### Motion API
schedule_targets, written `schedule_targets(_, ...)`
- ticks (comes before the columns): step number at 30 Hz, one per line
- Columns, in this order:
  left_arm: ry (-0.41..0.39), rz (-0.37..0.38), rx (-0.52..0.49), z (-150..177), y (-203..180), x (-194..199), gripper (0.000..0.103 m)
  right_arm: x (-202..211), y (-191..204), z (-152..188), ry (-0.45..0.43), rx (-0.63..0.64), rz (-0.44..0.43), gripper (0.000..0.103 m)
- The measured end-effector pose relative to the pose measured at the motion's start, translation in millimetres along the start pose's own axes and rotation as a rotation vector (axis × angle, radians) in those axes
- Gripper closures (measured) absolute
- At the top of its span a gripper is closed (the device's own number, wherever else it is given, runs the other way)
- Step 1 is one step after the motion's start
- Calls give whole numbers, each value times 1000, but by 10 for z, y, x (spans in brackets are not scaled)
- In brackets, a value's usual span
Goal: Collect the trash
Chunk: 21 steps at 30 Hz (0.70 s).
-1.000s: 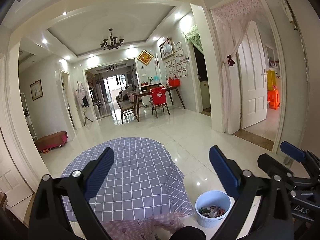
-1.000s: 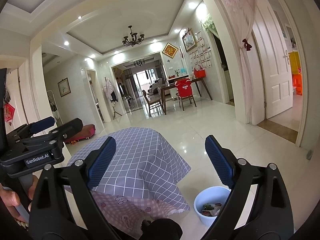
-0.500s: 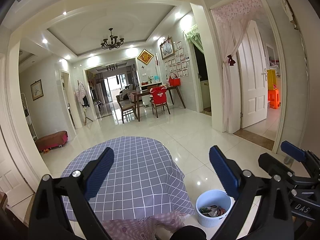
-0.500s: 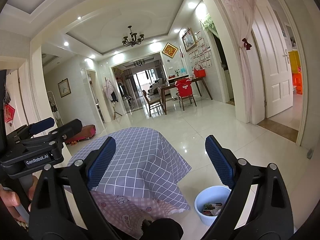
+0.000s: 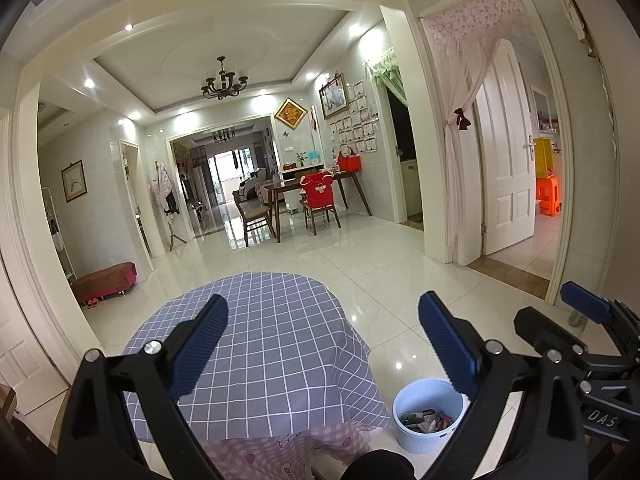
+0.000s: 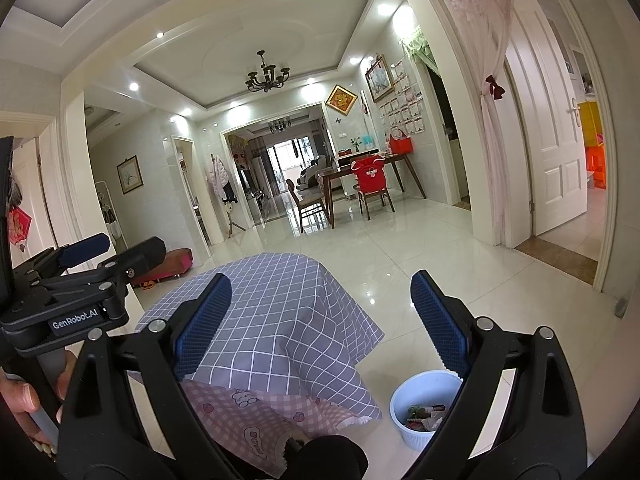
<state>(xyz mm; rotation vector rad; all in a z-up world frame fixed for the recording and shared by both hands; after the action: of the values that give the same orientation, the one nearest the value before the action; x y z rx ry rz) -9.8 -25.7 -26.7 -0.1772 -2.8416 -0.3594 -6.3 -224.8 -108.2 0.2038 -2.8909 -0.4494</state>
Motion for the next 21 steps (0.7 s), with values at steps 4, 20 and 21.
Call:
schedule_targets(4,2,-3,0,24,10,-3,9,-2,29,0,0,1,-1,13)
schedule_targets(20,6,-4,-6,84,30,-16,9,2,38,-22,1,-1,-1,13)
schedule_targets(21,5,-4,-5,76,25,-13,9,-8,47,-5,1,0,-1,13)
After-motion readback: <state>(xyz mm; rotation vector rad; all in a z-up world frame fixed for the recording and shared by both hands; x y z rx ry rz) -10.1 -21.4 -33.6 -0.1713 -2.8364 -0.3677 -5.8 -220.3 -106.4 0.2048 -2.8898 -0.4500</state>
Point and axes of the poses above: each gripper's, at about its wrist camera, not at the fingertips, and x roughly against the way its jaws point, y to its left, z to its underside, the point moved 2 cm from there along -x, roughly the way its jaws point, and after that the axes turned 2 degrees about -x, right-handed, at the moved point
